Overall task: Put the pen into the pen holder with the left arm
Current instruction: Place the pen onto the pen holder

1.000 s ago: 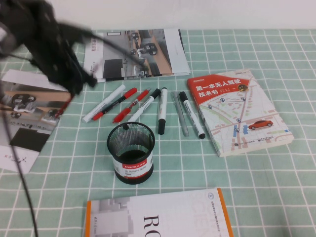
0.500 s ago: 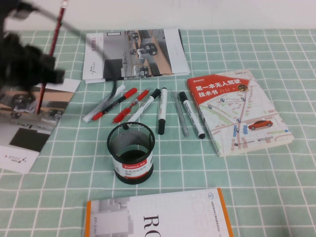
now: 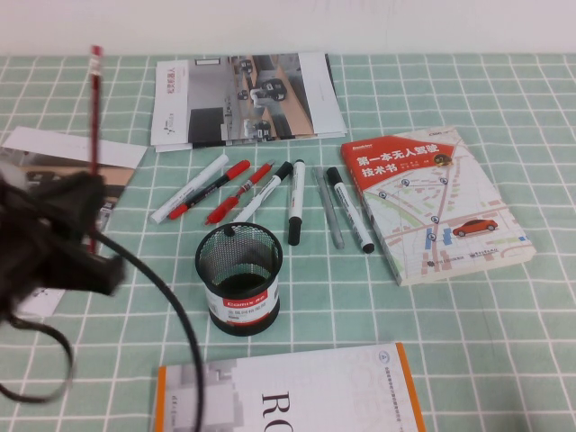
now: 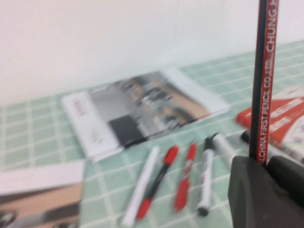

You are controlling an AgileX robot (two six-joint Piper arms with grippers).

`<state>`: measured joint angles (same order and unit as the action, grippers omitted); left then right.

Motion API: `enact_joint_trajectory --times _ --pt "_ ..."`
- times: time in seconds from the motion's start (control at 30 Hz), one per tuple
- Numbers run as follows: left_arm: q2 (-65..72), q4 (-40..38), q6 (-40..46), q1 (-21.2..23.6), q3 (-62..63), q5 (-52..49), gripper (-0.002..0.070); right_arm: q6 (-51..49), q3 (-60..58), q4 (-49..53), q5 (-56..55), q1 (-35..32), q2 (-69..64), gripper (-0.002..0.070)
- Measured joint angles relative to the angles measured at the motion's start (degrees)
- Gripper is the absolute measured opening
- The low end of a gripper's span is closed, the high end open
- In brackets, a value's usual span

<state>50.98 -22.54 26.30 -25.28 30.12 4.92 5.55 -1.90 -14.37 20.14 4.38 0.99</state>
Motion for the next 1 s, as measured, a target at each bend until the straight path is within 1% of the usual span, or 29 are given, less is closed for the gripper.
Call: enact_joint_trajectory --times 0.13,0.23,0.33,0.43,0.6,0.67,0.77,1.0 --pt "3.6 0.3 -2.0 -7.3 -3.9 12.9 0.0021 0.0 0.0 0.0 0.0 0.0 0.0 -0.002" --pt "8.4 4.6 -7.0 -10.8 -5.4 23.6 0.0021 0.0 0.0 0.0 0.0 0.0 0.0 -0.002" --pt "15.0 9.5 -13.5 -11.6 -5.6 32.2 0.0021 0.0 0.0 0.0 0.0 0.0 0.0 -0.002" --pt "21.7 11.2 -18.7 -12.0 -5.6 40.7 0.0021 0.0 0.0 0.0 0.0 0.0 0.0 -0.002" --pt "33.0 14.3 -22.3 -12.0 -5.6 55.2 0.0021 0.0 0.0 0.0 0.0 0.0 0.0 -0.002" --pt "36.7 15.7 -23.4 -12.0 -5.6 58.2 0.0021 0.0 0.0 0.0 0.0 0.0 0.0 -0.002" --pt "39.9 16.4 -26.3 -12.0 -5.6 58.9 0.0021 0.0 0.0 0.0 0.0 0.0 0.0 -0.002" --pt "41.2 16.5 -27.3 -12.0 -5.6 60.0 0.0021 0.0 0.0 0.0 0.0 0.0 0.0 -0.002"
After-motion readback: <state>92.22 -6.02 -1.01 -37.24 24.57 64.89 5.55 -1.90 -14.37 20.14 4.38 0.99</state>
